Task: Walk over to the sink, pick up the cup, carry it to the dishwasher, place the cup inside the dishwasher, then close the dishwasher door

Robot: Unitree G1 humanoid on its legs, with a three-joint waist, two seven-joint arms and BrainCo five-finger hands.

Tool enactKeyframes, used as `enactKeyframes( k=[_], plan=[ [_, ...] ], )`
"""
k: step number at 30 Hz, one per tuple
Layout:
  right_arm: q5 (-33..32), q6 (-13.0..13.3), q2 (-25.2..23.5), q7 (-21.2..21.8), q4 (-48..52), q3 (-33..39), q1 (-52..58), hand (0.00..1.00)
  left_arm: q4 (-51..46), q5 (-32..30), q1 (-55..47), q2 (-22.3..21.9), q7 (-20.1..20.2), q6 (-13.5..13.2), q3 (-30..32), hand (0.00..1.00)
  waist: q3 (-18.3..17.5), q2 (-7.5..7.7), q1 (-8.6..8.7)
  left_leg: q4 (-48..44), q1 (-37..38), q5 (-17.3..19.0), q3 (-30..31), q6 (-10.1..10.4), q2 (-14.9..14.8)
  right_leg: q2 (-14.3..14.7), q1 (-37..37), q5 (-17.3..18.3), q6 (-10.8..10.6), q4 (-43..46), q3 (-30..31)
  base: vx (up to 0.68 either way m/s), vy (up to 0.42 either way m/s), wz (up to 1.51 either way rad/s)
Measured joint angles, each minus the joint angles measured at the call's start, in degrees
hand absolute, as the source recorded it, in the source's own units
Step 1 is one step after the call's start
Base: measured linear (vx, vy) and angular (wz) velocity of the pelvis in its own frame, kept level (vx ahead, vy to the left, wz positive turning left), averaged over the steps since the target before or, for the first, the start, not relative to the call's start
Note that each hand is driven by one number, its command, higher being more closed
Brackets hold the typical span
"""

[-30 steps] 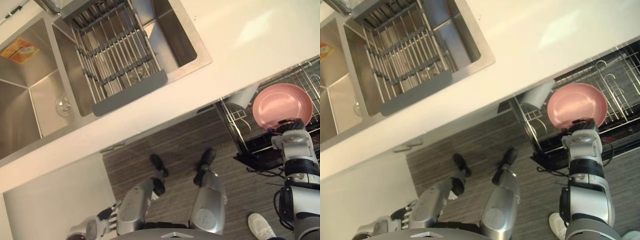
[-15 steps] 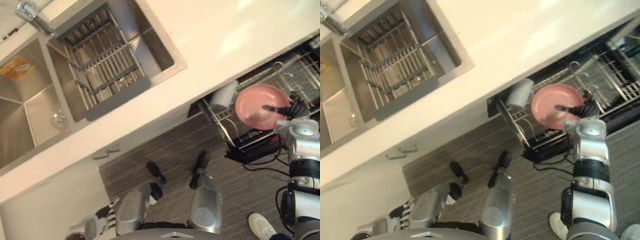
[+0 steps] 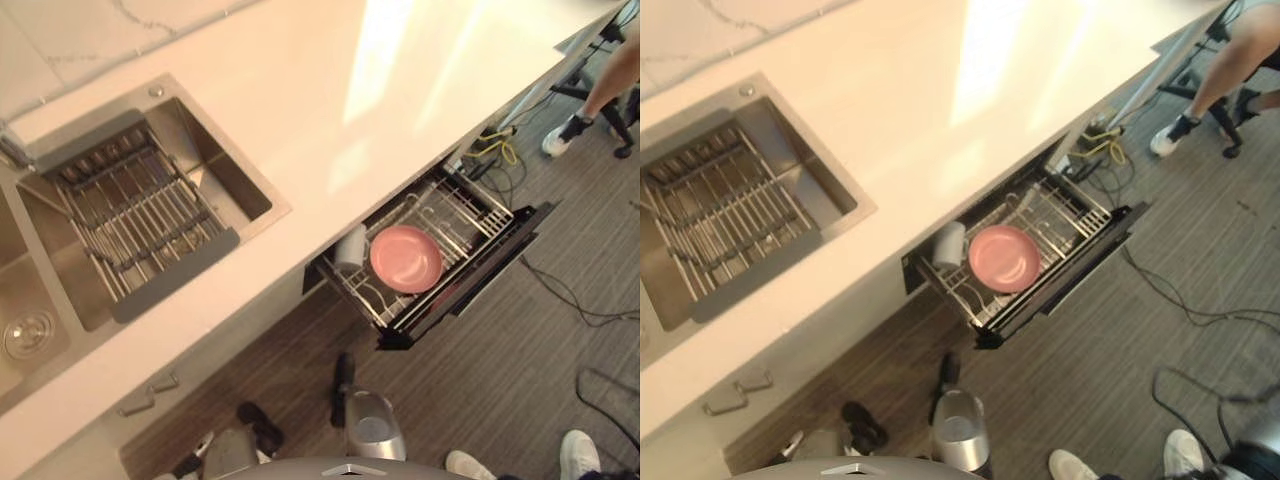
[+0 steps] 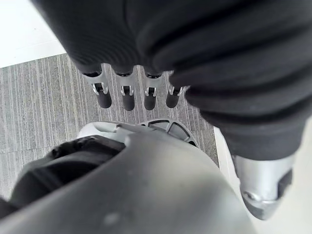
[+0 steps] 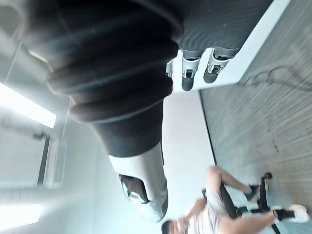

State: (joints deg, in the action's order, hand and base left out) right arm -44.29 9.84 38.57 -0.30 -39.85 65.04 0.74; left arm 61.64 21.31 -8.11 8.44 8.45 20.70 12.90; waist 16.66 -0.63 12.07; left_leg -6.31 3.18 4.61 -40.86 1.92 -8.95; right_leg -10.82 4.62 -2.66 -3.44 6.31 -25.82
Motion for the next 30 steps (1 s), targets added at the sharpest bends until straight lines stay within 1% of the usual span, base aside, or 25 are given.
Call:
enactKeyframes(
  k=[1,2,3,4,5,6,7,8,9,10,11,12,14,15,16,18,19,23,24,25,26,27,28,29,30],
  plan=[
    [-1.3,0.0,-0.2,1.2,-2.3,0.7,0.9,0.00,0.8,0.0,0.0,-0.4,-0.3,-0.4,0.6,0.00,-0.3,-0.43,0.42,0.5,0.3,0.0,0.1,0.0,0.3,-0.3,0.1,0.6,-0.3,0.8,-0.4,-0.01,0.077,0.27],
    [-1.6,0.2,-2.3,3.6,-3.9,0.9,1.9,0.00,2.1,0.7,0.0,-0.8,-0.7,-0.8,0.6,0.00,-0.8,-1.24,0.65,1.7,0.6,-0.4,0.4,-0.2,0.9,-1.2,0.1,1.3,-0.5,1.9,-1.6,-0.02,0.038,0.21],
    [-1.6,0.3,-3.9,4.7,-3.9,0.9,2.2,0.00,2.4,1.1,-0.1,-0.9,-0.7,-0.8,0.6,0.00,-1.0,-1.49,0.64,2.1,0.8,-0.7,0.5,-0.2,1.1,-1.5,0.1,1.6,-0.7,2.3,-1.9,-0.03,0.046,0.23],
    [-2.1,0.3,-6.7,6.6,-3.9,0.6,2.6,0.00,2.7,1.3,-0.1,-0.9,-0.8,-0.8,0.7,0.00,-1.2,-1.85,0.61,2.9,1.0,-1.2,1.1,-0.2,1.6,-2.0,0.0,2.0,-0.8,2.9,-2.5,-0.03,0.014,0.33],
    [-2.7,0.2,-11.2,8.6,-3.9,-0.4,3.1,0.00,2.8,1.7,-0.1,-1.1,-1.0,-0.8,0.8,0.00,-1.5,-2.00,0.54,4.0,0.9,-2.1,1.8,-0.4,2.1,-2.6,-0.1,2.4,-0.9,3.6,-3.6,-0.03,0.017,0.39],
    [-2.8,0.2,-13.4,9.4,-3.9,-1.2,3.3,0.00,2.8,1.7,-0.1,-1.3,-1.0,-0.8,0.8,0.00,-1.8,-2.35,0.46,4.5,1.0,-2.5,1.8,-0.4,2.3,-2.9,-0.1,2.6,-0.9,4.0,-4.1,-0.03,0.007,0.53],
    [-3.1,0.0,-18.1,11.3,-3.9,-3.2,3.4,0.00,2.9,1.6,0.0,-1.9,-1.1,-0.9,1.4,0.00,-2.1,-2.95,0.13,5.4,1.1,-3.5,2.0,-0.4,2.6,-3.7,-0.4,3.1,-0.9,4.8,-5.1,-0.03,0.017,0.52],
    [-3.1,-0.1,-22.4,12.8,-3.8,-5.4,3.4,0.00,3.1,1.6,-0.1,-2.8,-1.1,-1.0,2.8,0.00,-2.5,-3.59,-0.70,5.7,1.4,-4.1,2.1,-0.4,2.9,-4.2,-0.7,3.6,-1.0,5.6,-6.1,-0.03,0.014,0.49],
    [-3.1,-0.3,-24.2,13.3,-3.8,-6.8,3.4,0.00,3.1,1.6,-0.1,-3.1,-1.1,-1.2,3.0,0.00,-2.6,-3.88,-1.29,5.8,1.5,-4.3,2.1,-0.3,3.0,-4.5,-0.8,3.9,-1.0,6.1,-6.3,-0.03,0.007,0.36],
    [-3.2,-0.8,-27.1,14.6,-3.8,-10.4,3.3,0.00,3.0,1.6,-0.1,-3.7,-1.0,-1.4,3.1,0.00,-2.7,-4.40,-2.48,6.0,1.7,-4.5,2.4,-0.4,3.2,-5.1,-1.0,4.6,-1.1,7.0,-6.4,-0.06,-0.014,0.31],
    [-3.6,-1.8,-29.1,15.3,-3.6,-14.0,3.2,0.00,2.7,1.6,-0.2,-4.3,-0.9,-1.7,3.3,0.00,-2.7,-4.91,-3.31,6.4,1.8,-5.0,3.3,-0.4,3.5,-5.5,-1.2,5.1,-1.2,7.7,-6.8,-0.06,-0.018,0.35],
    [-3.8,-2.1,-30.0,15.3,-3.2,-15.5,3.1,0.00,2.3,1.6,-0.3,-4.6,-0.7,-1.8,3.4,0.00,-2.6,-5.19,-3.58,6.6,1.8,-5.3,3.7,-0.2,3.6,-5.8,-1.5,5.4,-1.1,7.9,-7.8,-0.06,-0.031,0.45],
    [-4.9,-2.9,-32.7,15.4,-1.7,-20.9,3.1,0.00,1.4,1.6,-0.7,-5.6,-0.6,-2.0,4.0,0.00,-2.3,-6.22,-4.86,6.6,1.6,-6.0,5.5,0.0,3.6,-6.6,-2.7,6.7,-1.4,8.7,-9.8,-0.05,-0.032,0.48],
    [-5.0,-2.9,-32.8,15.3,-1.7,-21.6,3.1,0.00,1.3,1.6,-0.8,-5.7,-0.6,-2.0,4.0,0.00,-2.3,-6.31,-5.00,6.6,1.6,-6.0,5.7,0.1,3.6,-6.7,-2.8,6.7,-1.4,8.8,-10.0,-0.05,-0.018,0.37],
    [-4.8,-2.7,-33.0,15.1,-1.6,-23.7,2.9,0.00,1.0,1.6,-1.3,-6.2,-0.6,-2.1,4.0,0.00,-2.3,-6.70,-5.68,6.6,1.3,-5.9,6.4,0.4,3.7,-7.0,-2.9,7.0,-1.3,9.3,-10.8,-0.04,-0.003,0.27],
    [-4.3,-1.4,-33.6,13.7,-1.7,-25.2,2.0,0.00,0.3,1.5,-2.2,-6.8,-0.5,-2.4,3.9,0.00,-2.0,-7.24,-6.16,6.8,0.8,-6.3,7.4,1.1,3.8,-7.2,-3.1,7.1,-1.3,9.4,-11.8,-0.04,-0.003,0.31],
    [-2.6,-0.3,-33.2,13.2,-1.7,-25.7,2.0,0.00,0.2,1.5,-2.5,-7.0,-0.5,-2.4,3.8,0.00,-1.6,-7.47,-6.18,7.4,0.8,-6.8,8.1,1.9,4.0,-7.5,-3.6,7.2,-1.4,9.4,-12.7,-0.04,0.005,0.25],
    [-1.3,1.5,-32.2,11.0,-1.7,-27.5,2.6,0.00,-0.3,0.9,-3.4,-7.1,0.0,-2.5,2.6,0.00,-1.0,-7.39,-6.96,7.6,0.7,-8.1,9.6,3.9,4.3,-8.3,-3.9,7.7,-1.6,10.4,-14.3,-0.03,0.006,0.22],
    [-1.4,1.8,-31.9,10.3,-1.7,-28.4,2.8,0.00,-0.4,0.8,-3.5,-6.9,0.2,-2.5,2.5,0.00,-0.9,-7.45,-7.19,7.6,0.7,-8.8,10.0,4.9,4.5,-8.7,-4.2,7.8,-1.8,10.6,-15.0,-0.04,0.000,0.32],
    [-1.4,1.9,-31.4,9.7,-1.7,-29.1,2.8,0.00,-0.4,0.8,-3.5,-6.8,0.6,-2.6,2.2,0.00,-0.5,-7.01,-7.21,7.6,0.3,-9.4,11.0,5.3,4.6,-9.0,-4.5,7.8,-1.8,10.7,-16.0,-0.05,0.002,0.33],
    [-1.4,1.9,-31.2,9.6,-1.7,-29.3,2.8,0.00,-0.4,0.8,-3.5,-6.7,0.6,-2.6,2.0,0.00,-0.6,-7.12,-7.27,7.6,-0.1,-9.7,11.3,5.3,4.7,-9.0,-4.5,7.9,-1.8,10.8,-16.2,-0.08,0.007,0.33],
    [-1.5,2.0,-30.7,9.5,-1.7,-29.8,2.6,0.00,-0.5,0.8,-3.5,-6.7,0.7,-2.7,1.8,0.00,-0.6,-7.67,-7.47,7.6,-0.5,-10.5,11.5,5.0,4.8,-9.1,-4.5,8.1,-1.4,10.8,-16.9,-0.09,0.023,0.29],
    [-1.6,2.1,-30.1,9.2,-1.7,-30.7,2.5,0.00,-0.5,0.8,-3.5,-6.7,0.7,-2.7,1.6,0.00,-0.5,-7.49,-7.54,7.6,-1.1,-11.0,11.8,4.7,5.1,-9.2,-4.4,8.1,-1.4,10.9,-17.5,-0.09,0.034,0.31],
    [-1.9,2.0,-29.5,8.9,-1.7,-31.4,2.3,0.00,-0.5,0.8,-3.5,-6.7,0.8,-2.8,1.5,0.00,-0.4,-7.85,-7.73,7.6,-1.3,-11.6,12.6,4.7,5.2,-9.4,-4.5,8.1,-1.4,11.0,-17.6,-0.10,0.036,0.25],
    [-3.1,1.6,-28.6,8.8,-1.7,-31.7,1.7,0.00,-0.5,0.6,-3.5,-6.8,1.1,-2.9,1.3,0.00,-0.1,-8.20,-8.36,7.6,-1.6,-12.0,12.8,4.7,5.3,-9.5,-4.4,8.1,-1.4,11.1,-17.9,-0.10,0.041,0.28]
  ],
)
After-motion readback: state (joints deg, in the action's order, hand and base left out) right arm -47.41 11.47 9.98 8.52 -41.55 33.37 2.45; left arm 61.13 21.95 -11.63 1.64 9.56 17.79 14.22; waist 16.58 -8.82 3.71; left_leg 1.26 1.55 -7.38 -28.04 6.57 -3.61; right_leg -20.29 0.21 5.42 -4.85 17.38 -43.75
